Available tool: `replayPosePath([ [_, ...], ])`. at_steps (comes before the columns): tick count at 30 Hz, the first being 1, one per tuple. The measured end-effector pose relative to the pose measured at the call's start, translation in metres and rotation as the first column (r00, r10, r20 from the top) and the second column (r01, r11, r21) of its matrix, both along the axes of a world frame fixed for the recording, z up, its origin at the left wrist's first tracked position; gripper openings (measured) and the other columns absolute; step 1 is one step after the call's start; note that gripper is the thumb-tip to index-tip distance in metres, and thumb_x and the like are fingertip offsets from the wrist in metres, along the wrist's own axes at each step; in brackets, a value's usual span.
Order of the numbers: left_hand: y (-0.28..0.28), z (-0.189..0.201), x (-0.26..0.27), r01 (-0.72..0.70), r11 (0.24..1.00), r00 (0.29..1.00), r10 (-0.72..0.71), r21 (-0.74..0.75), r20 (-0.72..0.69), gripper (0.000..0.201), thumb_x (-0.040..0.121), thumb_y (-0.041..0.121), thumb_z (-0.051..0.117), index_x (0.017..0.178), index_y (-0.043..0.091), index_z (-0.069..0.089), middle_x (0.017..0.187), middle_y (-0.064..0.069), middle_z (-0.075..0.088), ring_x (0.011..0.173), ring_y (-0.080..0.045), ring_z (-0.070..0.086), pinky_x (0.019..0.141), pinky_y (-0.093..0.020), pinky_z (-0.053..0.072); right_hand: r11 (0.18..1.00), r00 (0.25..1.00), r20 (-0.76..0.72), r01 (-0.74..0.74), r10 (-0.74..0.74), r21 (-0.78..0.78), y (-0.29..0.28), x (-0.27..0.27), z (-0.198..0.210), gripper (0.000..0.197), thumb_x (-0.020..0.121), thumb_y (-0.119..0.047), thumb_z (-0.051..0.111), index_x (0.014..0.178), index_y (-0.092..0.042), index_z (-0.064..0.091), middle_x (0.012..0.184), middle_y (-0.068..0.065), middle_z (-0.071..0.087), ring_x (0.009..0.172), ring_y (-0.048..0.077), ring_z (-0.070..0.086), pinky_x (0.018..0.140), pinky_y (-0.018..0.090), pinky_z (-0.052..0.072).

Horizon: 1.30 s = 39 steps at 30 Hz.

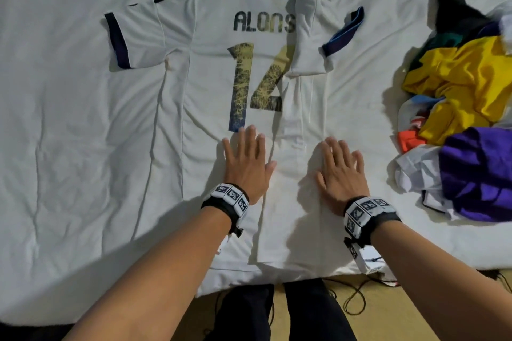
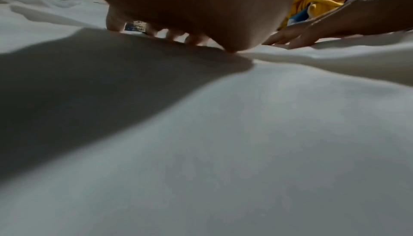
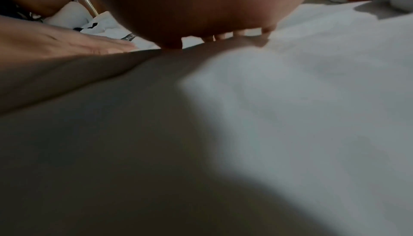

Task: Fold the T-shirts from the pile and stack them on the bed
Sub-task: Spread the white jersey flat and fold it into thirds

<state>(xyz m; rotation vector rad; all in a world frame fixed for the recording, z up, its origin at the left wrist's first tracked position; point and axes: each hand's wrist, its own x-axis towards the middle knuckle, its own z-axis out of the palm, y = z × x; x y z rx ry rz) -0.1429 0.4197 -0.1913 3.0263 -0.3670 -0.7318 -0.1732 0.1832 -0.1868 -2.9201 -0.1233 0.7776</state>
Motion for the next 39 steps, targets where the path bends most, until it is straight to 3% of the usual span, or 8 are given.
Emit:
replayPosePath([
  [8,-0.037,-0.011,0.056,0.264,0.964,0.964,-0.265,-0.028,-0.021,0.07,0.106,0.053,0.018,0.163,0.017,-0.004,0.169,-0.008,-0.017,0.156,-0.033,-0.014,0.121,-0.066,0.002,0.994,0.995,0.066,-0.086,0.081,0.067,0.009,0.062,-0.016,0.074,0.097,-0.046,0.018,0.163,-0.015,0.006,0.17,0.006,-0.004,0.157,0.028,-0.003,0.125,0.054,0.003],
  [11,-0.025,-0.004,0.072,0.171,0.984,0.98,-0.165,-0.048,0.112,0.061,0.106,0.049,0.028,0.154,0.012,0.036,0.162,-0.018,0.03,0.149,-0.039,0.025,0.115,-0.064,0.025,0.992,0.976,0.218,-0.015,-0.012,0.123,-0.002,0.085,-0.007,0.056,0.097,-0.043,0.027,0.142,-0.015,0.044,0.145,0.01,0.045,0.133,0.033,0.043,0.114,0.052,0.029],
  [14,-0.035,0.006,0.095,0.174,0.975,0.937,-0.12,-0.14,0.329,0.034,0.101,0.039,0.048,0.118,0.014,0.063,0.121,-0.013,0.06,0.111,-0.035,0.053,0.092,-0.052,0.044,0.942,0.898,0.338,0.194,-0.283,0.274,-0.012,0.123,-0.001,0.032,0.101,-0.037,0.042,0.121,-0.018,0.058,0.119,0.009,0.055,0.108,0.033,0.051,0.092,0.047,0.04],
  [17,-0.067,0.015,0.13,0.148,0.961,0.916,-0.044,-0.234,0.399,0.015,0.093,0.024,0.066,0.103,0.013,0.065,0.098,-0.01,0.063,0.088,-0.032,0.059,0.075,-0.046,0.049,0.804,0.794,0.265,0.41,-0.547,0.43,-0.023,0.176,0.006,0.032,0.101,-0.037,0.051,0.122,-0.014,0.058,0.123,0.013,0.052,0.114,0.034,0.049,0.095,0.048,0.044],
  [22,-0.119,0.02,0.178,0.048,0.968,0.96,0.023,-0.247,0.278,0.024,0.084,0.022,0.076,0.103,0.012,0.065,0.099,-0.01,0.064,0.094,-0.032,0.062,0.077,-0.047,0.055,0.648,0.687,0.152,0.554,-0.71,0.523,-0.037,0.261,0.016,0.051,0.097,-0.052,0.052,0.132,-0.015,0.047,0.136,0.01,0.045,0.121,0.03,0.051,0.094,0.043,0.046],
  [28,-0.145,0.0,0.211,0.037,0.953,0.979,0.026,-0.3,0.204,0.05,0.088,0.055,0.071,0.109,0.012,0.059,0.082,-0.008,0.065,0.067,-0.027,0.065,0.056,-0.034,0.051,0.49,0.571,-0.011,0.713,-0.821,0.502,-0.049,0.327,0.021,0.072,0.09,-0.063,0.057,0.139,-0.013,0.037,0.13,0.01,0.052,0.103,0.032,0.056,0.082,0.038,0.042],
  [34,-0.154,0.005,0.231,-0.121,0.88,0.959,0.223,-0.46,0.175,0.045,0.103,0.041,0.032,0.119,0.004,0.052,0.105,-0.013,0.066,0.095,-0.031,0.066,0.072,-0.036,0.043,0.491,0.568,-0.041,0.744,-0.822,0.453,-0.054,0.348,0.019,0.054,0.09,-0.038,0.066,0.131,-0.012,0.043,0.107,0.004,0.051,0.088,0.027,0.055,0.075,0.034,0.044],
  [39,-0.15,0.009,0.232,-0.31,0.748,0.909,0.413,-0.586,0.047,0.02,0.098,0.02,0.06,0.117,0.015,0.057,0.096,-0.007,0.066,0.088,-0.029,0.066,0.072,-0.038,0.053,0.353,0.483,-0.072,0.725,-0.872,0.592,-0.056,0.342,0.026,0.044,0.088,-0.016,0.062,0.131,-0.017,0.05,0.11,0.003,0.057,0.089,0.022,0.061,0.068,0.027,0.052],
])
